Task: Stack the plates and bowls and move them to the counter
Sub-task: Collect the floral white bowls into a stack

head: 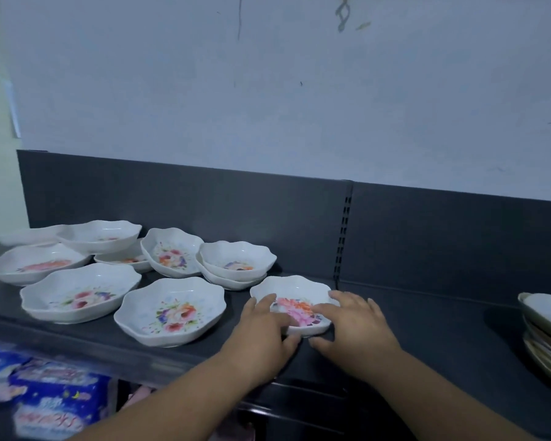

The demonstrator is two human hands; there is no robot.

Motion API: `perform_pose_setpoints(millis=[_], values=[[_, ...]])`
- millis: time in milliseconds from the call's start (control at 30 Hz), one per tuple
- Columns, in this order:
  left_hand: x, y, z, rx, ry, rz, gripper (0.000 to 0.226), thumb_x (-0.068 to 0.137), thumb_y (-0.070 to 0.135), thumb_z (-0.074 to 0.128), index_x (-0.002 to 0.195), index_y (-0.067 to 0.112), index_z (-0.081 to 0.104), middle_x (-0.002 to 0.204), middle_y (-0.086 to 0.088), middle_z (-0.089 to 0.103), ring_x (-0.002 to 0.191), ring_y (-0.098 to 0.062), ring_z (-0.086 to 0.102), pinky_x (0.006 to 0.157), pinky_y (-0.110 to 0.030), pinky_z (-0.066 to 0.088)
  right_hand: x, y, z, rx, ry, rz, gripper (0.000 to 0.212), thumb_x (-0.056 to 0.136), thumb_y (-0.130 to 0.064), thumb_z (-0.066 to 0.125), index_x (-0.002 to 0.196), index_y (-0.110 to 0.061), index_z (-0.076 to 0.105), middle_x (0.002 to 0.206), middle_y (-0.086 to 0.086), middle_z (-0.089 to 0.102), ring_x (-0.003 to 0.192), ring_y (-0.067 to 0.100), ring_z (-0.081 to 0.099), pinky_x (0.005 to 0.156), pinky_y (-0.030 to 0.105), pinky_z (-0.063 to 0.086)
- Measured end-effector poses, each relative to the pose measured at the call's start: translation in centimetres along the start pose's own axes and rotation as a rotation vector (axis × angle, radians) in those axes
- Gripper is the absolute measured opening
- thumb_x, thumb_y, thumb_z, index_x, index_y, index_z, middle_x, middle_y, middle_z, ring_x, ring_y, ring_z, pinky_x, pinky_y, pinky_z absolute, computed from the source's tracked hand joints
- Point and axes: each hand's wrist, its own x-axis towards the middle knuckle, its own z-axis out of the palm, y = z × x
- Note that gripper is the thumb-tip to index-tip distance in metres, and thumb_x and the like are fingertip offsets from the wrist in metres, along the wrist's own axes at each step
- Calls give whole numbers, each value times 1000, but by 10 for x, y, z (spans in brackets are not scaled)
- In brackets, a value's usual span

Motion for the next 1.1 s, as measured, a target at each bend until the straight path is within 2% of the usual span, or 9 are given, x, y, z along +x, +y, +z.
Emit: perform_pose_setpoints(millis=[167,267,333,467,600,767,833,967,1100], values=[[7,17,14,-52,-2,29,30,90,41,53,117,33,64,155,-3,24,146,-19,9,115,-32,23,-2,17,-4,82,-32,-27,52,86,-58,55,135,-45,49,153,-10,33,140,12,30,115,36,25],[7,20,18,-49,5,41,30,89,42,54,111,25,66,153,-2,28,145,-17,11,115,-30,23,-3,23,-4,143,-71,-8,31,83,-64,57,99,-40,69,120,-14,57,113,9,54,90,29,46],[5,20,17,-48,8,55,30,89,42,56,110,24,67,153,-2,29,145,-13,12,114,-26,22,-3,23,-2,170,-90,10,40,82,-66,56,73,-27,64,92,-5,63,86,12,60,68,28,46],[-1,17,7,-87,66,67,36,85,45,61,119,33,62,151,2,33,142,-2,20,111,-16,23,-3,24,-3,175,-111,20,41,83,-55,57,64,-19,56,66,-2,56,67,14,53,53,28,36],[-7,2,-20,115,215,-4,57,86,53,56,137,33,44,147,9,36,134,-9,35,109,-23,28,-1,20,-4,229,-121,18,32,82,-46,61,73,-16,63,64,-4,53,67,14,53,57,30,40],[-18,-32,-54,434,184,-251,49,84,51,55,127,28,48,127,3,52,118,-19,50,94,-33,42,-1,3,-3,246,-125,24,33,82,-47,60,78,-15,62,66,-5,54,73,16,56,59,29,41],[-20,-40,-58,500,130,-299,40,84,50,55,117,27,54,119,3,58,112,-19,55,87,-32,42,0,-5,-5,247,-129,29,32,80,-53,62,85,-22,67,82,-10,63,86,13,61,68,28,46],[-23,-48,-59,550,137,-293,18,88,36,50,100,27,61,105,4,67,100,-18,60,72,-28,34,0,-16,-14,238,-118,52,41,74,-67,65,103,-39,67,116,-23,57,111,8,53,94,29,40],[-26,-52,-62,528,209,-282,16,90,32,46,91,26,60,100,3,66,95,-19,61,68,-28,33,5,-21,-16,247,-47,45,56,71,-78,57,110,-38,66,121,-22,60,114,6,53,111,40,28]])
